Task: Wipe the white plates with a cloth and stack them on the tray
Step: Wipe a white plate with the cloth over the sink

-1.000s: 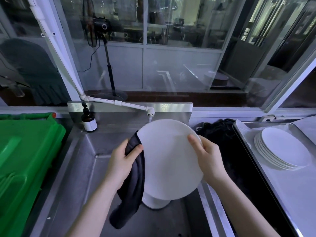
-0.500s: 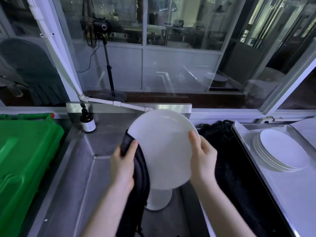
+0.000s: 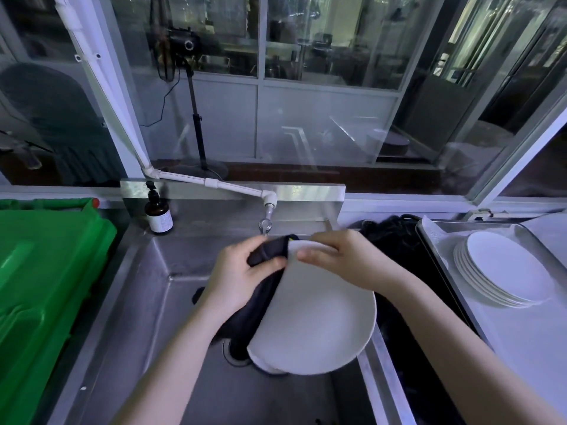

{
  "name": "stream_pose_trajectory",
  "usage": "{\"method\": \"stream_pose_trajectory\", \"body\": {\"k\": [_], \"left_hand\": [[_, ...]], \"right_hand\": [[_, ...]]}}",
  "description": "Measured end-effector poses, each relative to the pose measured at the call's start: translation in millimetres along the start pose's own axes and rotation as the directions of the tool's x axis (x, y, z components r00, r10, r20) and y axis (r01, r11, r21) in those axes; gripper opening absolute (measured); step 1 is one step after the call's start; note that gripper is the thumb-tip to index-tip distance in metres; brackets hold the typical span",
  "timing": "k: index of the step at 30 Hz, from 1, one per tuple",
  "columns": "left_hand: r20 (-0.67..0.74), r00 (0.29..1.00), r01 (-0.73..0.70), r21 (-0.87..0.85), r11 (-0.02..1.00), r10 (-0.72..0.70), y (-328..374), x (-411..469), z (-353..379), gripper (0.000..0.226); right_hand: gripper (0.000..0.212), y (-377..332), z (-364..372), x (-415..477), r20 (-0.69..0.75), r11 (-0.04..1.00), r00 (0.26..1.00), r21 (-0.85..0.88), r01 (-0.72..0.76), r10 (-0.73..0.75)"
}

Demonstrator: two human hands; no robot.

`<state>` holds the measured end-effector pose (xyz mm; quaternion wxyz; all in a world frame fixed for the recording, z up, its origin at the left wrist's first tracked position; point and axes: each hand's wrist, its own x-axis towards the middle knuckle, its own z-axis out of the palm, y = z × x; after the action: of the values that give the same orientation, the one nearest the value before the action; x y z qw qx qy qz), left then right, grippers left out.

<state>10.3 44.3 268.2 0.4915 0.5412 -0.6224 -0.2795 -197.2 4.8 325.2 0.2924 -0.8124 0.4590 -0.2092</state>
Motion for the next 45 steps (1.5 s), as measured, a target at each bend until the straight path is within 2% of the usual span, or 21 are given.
{"method": "stream_pose_trajectory", "body": {"k": [3,5,7,9,11,13,15,17,19,21,23,25,27,30,33,35,37,39,41,43,45], "left_hand": [[0.078,0.997,-0.031,0.037,0.999,0.028,-4,0,3,0.021],[0.008,0.999,0.038,-0.054,0.998,-0.037,-13,-9,5,0.013],[-0.130,0.957,0.207,-0.326,0.922,-0.260,-25,-22,10,0.003],[-0.174,0.860,0.320,-0.551,0.771,-0.481,-31,-35,17,0.004],[-0.190,0.817,0.361,-0.569,0.739,-0.545,-33,-39,19,0.006],[-0.195,0.847,0.347,-0.500,0.793,-0.494,-31,-35,12,0.007],[-0.162,0.930,0.262,-0.339,0.903,-0.331,-25,-28,2,0.005],[-0.045,0.992,0.117,-0.072,0.990,-0.121,-15,-19,-5,0.007],[0.056,0.998,0.010,0.062,0.998,-0.014,-8,-13,-6,0.018],[0.018,1.000,0.012,0.040,0.999,-0.012,-8,-14,-4,0.021],[-0.131,0.979,0.130,-0.190,0.973,-0.156,-16,-23,3,0.009],[-0.178,0.904,0.266,-0.478,0.837,-0.388,-21,-33,13,0.009],[-0.162,0.847,0.331,-0.585,0.740,-0.507,-26,-36,17,0.006],[-0.150,0.872,0.338,-0.501,0.797,-0.465,-27,-29,1,0.004],[0.002,0.982,0.187,-0.200,0.962,-0.190,-19,-15,-15,0.021],[0.160,0.986,0.057,-0.028,0.998,-0.051,-8,-9,-18,0.022],[0.162,0.986,0.043,-0.024,0.999,-0.039,-5,-7,-21,0.016],[-0.025,0.985,0.160,-0.231,0.960,-0.170,-11,-11,-16,0.007],[-0.210,0.864,0.286,-0.543,0.789,-0.457,-17,-20,3,0.002],[-0.282,0.695,0.312,-0.711,0.631,-0.662,-16,-27,25,0.006],[-0.282,0.635,0.321,-0.751,0.578,-0.719,-18,-30,31,0.009]], "right_hand": [[0.046,4,11,-7,-0.073,0.994,0.993,-0.062,0.093,-0.097],[0.054,11,13,-12,-0.189,1.000,0.982,0.000,0.026,-0.025],[0.059,17,15,-16,-0.346,0.963,0.924,0.257,-0.075,0.164],[0.055,16,23,-21,-0.435,0.876,0.846,0.476,-0.076,0.310],[0.052,15,29,-24,-0.445,0.885,0.841,0.458,-0.084,0.310],[0.051,14,28,-24,-0.391,0.930,0.893,0.359,-0.076,0.223],[0.048,12,22,-24,-0.305,0.973,0.943,0.219,-0.069,0.135],[0.048,8,21,-22,-0.206,0.997,0.977,0.072,-0.040,0.054],[0.053,5,20,-23,-0.156,0.999,0.988,0.046,-0.009,0.016],[0.051,4,14,-25,-0.204,0.997,0.979,0.074,0.001,0.014],[0.051,9,13,-28,-0.336,0.977,0.936,0.211,-0.033,0.104],[0.052,12,20,-30,-0.457,0.928,0.858,0.369,-0.057,0.234],[0.054,11,28,-31,-0.500,0.924,0.822,0.373,-0.080,0.273],[0.053,7,28,-29,-0.433,0.963,0.885,0.264,-0.059,0.173],[0.050,-6,25,-23,-0.240,0.998,0.971,0.055,0.006,0.007],[0.052,-14,27,-20,-0.147,0.996,0.986,-0.027,0.082,-0.085],[0.053,-14,23,-20,-0.171,0.998,0.983,0.000,0.067,-0.066],[0.055,-10,20,-22,-0.318,0.993,0.947,0.120,-0.018,0.056],[0.056,-9,30,-25,-0.537,0.940,0.811,0.338,-0.046,0.233],[0.054,-13,51,-27,-0.654,0.862,0.653,0.506,0.003,0.381],[0.053,-11,68,-28,-0.622,0.808,0.645,0.589,0.012,0.444]]}}
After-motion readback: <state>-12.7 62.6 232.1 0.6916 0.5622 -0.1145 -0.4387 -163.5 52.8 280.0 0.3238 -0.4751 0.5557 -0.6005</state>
